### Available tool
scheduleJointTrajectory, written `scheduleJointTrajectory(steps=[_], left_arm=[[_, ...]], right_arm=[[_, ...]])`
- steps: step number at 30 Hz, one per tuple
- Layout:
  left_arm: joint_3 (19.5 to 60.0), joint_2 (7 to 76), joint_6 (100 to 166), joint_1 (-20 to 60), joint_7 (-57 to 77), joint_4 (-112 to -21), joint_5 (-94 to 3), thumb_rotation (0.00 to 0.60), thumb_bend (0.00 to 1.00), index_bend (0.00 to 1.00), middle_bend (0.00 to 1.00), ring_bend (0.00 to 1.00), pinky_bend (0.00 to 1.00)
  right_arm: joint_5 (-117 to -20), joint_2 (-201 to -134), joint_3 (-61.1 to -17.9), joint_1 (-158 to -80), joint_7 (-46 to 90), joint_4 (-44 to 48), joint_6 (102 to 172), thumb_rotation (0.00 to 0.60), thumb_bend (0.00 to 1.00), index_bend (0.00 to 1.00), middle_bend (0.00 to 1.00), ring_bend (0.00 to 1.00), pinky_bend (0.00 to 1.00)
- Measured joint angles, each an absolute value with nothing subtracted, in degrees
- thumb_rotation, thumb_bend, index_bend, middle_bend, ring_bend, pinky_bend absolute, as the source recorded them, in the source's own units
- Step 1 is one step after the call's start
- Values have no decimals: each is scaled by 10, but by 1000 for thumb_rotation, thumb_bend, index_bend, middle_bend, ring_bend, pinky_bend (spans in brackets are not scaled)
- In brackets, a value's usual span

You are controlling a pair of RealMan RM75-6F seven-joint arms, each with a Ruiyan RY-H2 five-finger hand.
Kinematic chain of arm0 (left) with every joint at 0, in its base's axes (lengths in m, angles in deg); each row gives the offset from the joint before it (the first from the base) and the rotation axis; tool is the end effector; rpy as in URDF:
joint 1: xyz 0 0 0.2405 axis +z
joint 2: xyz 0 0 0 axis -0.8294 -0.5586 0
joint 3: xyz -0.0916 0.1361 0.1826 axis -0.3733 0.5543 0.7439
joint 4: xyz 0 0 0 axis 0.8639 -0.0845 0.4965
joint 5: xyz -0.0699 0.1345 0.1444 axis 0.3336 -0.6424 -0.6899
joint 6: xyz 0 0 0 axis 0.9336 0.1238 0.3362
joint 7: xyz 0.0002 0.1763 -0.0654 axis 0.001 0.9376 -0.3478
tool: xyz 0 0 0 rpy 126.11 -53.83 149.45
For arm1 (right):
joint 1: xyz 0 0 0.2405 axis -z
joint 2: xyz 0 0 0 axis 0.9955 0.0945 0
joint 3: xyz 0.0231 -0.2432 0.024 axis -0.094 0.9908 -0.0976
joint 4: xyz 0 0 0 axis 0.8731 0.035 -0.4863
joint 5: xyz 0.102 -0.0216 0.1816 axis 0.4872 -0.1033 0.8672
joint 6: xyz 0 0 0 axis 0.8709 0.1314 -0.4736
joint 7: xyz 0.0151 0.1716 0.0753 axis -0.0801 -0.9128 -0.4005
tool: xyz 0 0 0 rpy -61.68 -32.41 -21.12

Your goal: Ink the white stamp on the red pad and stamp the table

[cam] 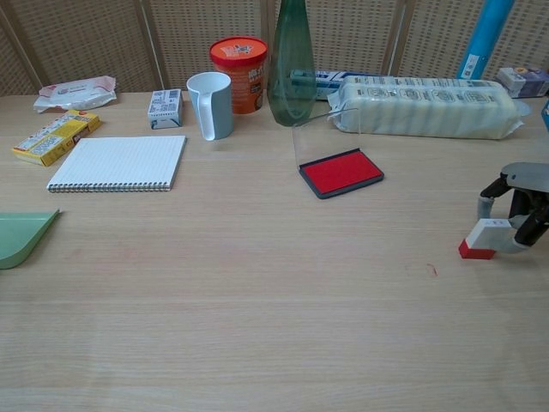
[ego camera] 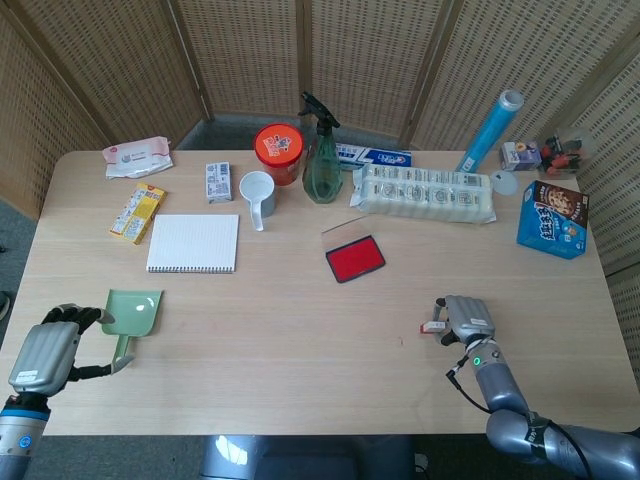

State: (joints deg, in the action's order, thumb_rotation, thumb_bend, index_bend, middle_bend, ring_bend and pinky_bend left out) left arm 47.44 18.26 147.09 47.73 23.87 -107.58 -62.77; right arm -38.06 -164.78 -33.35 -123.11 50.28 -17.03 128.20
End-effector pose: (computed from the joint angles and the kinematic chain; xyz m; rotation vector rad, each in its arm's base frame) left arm -0.2450 0.2204 0.1217 -1.4536 -1.0966 -0.8302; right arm -0.2499 -0.3343 -0.0131 1.5817 -1.3605 0.4797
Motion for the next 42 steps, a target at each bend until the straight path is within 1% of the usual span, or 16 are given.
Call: scheduleJointTrajectory(steps=[2, 7, 13, 19, 21, 26, 29, 31, 32, 33, 36, 38, 39, 42], left_arm=[[474, 183, 1471, 477, 239, -1076, -628, 342, 69, 369, 395, 307, 177], [474, 183, 1472, 477, 239, -1076, -628, 344, 70, 358, 395, 307, 176], [474, 181, 1473, 478, 239, -1076, -627, 347, 70, 349, 395, 307, 177], [475, 180, 1475, 481, 239, -1076, -625, 346, 70, 335, 395, 307, 177], [475, 180, 1478, 482, 239, -1076, -624, 344, 70, 334, 395, 307, 177], [480, 183, 1486, 491, 240, -1075, -621, 344, 69, 334, 395, 307, 176], [487, 183, 1487, 498, 241, -1076, -618, 342, 69, 334, 395, 307, 176], [491, 182, 1489, 503, 241, -1078, -617, 344, 69, 335, 395, 307, 176], [494, 182, 1491, 506, 241, -1079, -617, 342, 70, 335, 395, 307, 176], [496, 182, 1492, 508, 241, -1079, -617, 341, 69, 334, 395, 307, 176], [502, 181, 1495, 515, 241, -1080, -616, 340, 69, 334, 395, 307, 176], [505, 181, 1495, 519, 240, -1080, -615, 340, 69, 335, 395, 307, 176], [507, 181, 1496, 521, 239, -1080, -614, 341, 69, 335, 395, 307, 176], [510, 180, 1498, 527, 236, -1079, -612, 344, 70, 334, 396, 307, 176]], right_arm=[[-381, -1647, -333, -1231, 503, -171, 1283, 587, 326, 443, 1000, 1000, 1000], [-381, -1645, -333, -1231, 504, -173, 1284, 544, 296, 421, 1000, 1000, 1000], [-383, -1628, -340, -1231, 497, -195, 1286, 542, 294, 405, 1000, 1000, 1000], [-398, -1596, -357, -1224, 466, -238, 1290, 540, 293, 402, 1000, 1000, 1000], [-409, -1584, -367, -1219, 444, -256, 1292, 543, 293, 420, 1000, 1000, 1000], [-465, -1563, -391, -1194, 376, -288, 1317, 543, 294, 527, 988, 1000, 1000], [-504, -1562, -397, -1177, 351, -295, 1348, 542, 295, 568, 934, 1000, 1000], [-532, -1567, -398, -1165, 341, -295, 1375, 542, 295, 573, 891, 980, 992], [-550, -1572, -399, -1157, 334, -294, 1395, 542, 295, 573, 874, 959, 979], [-565, -1577, -398, -1150, 328, -292, 1410, 544, 295, 573, 847, 917, 944], [-614, -1595, -394, -1125, 312, -286, 1456, 544, 295, 574, 767, 801, 804], [-639, -1605, -386, -1110, 306, -280, 1473, 544, 295, 569, 715, 729, 714], [-646, -1607, -381, -1105, 306, -279, 1476, 544, 295, 558, 673, 671, 652], [-662, -1605, -364, -1095, 313, -277, 1476, 545, 295, 540, 599, 573, 544]])
